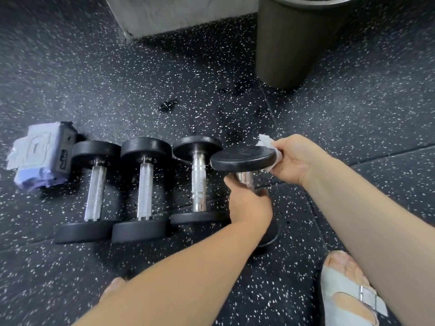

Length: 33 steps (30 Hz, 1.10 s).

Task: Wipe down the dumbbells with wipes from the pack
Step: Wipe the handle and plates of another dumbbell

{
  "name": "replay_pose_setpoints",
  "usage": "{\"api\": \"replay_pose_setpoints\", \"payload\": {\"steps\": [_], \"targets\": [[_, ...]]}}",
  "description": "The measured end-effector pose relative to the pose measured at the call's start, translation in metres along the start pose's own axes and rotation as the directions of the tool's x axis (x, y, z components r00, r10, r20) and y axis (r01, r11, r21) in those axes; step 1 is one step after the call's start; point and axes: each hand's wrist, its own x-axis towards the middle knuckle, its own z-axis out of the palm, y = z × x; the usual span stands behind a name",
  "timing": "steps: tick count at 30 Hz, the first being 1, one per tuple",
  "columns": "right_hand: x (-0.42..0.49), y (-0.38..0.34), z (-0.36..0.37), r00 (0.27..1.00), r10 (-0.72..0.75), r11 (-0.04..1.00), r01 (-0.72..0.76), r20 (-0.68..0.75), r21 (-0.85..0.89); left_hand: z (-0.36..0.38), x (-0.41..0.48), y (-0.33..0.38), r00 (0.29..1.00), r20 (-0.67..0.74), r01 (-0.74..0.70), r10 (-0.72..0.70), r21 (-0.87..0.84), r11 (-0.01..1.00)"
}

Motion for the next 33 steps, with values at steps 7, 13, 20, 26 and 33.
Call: {"api": "replay_pose_setpoints", "payload": {"steps": [7,13,20,26,33], "targets": [[-0.019,-0.001,0.002,0.996,-0.057,0.957,0.072,-0.062,0.283,0.0,0.024,-0.001,0.995,0.095,-0.005,0.012,-0.079,0.997],[-0.016,0.001,0.0,0.991,-0.06,0.914,0.102,-0.118,0.392,0.008,0.032,-0.006,0.971,0.239,0.026,0.004,-0.122,0.992],[0.017,-0.001,-0.014,0.992,0.043,0.932,0.003,-0.12,0.363,-0.003,0.043,-0.005,0.93,0.366,0.086,-0.033,-0.131,0.988],[0.022,0.004,-0.011,0.988,0.028,0.969,0.01,-0.15,0.246,-0.002,0.045,-0.007,0.94,0.339,0.099,-0.045,-0.142,0.985],[-0.007,0.007,-0.004,0.992,-0.049,0.943,0.084,-0.117,0.323,-0.005,0.046,-0.009,0.939,0.344,0.059,-0.013,-0.123,0.991]]}}
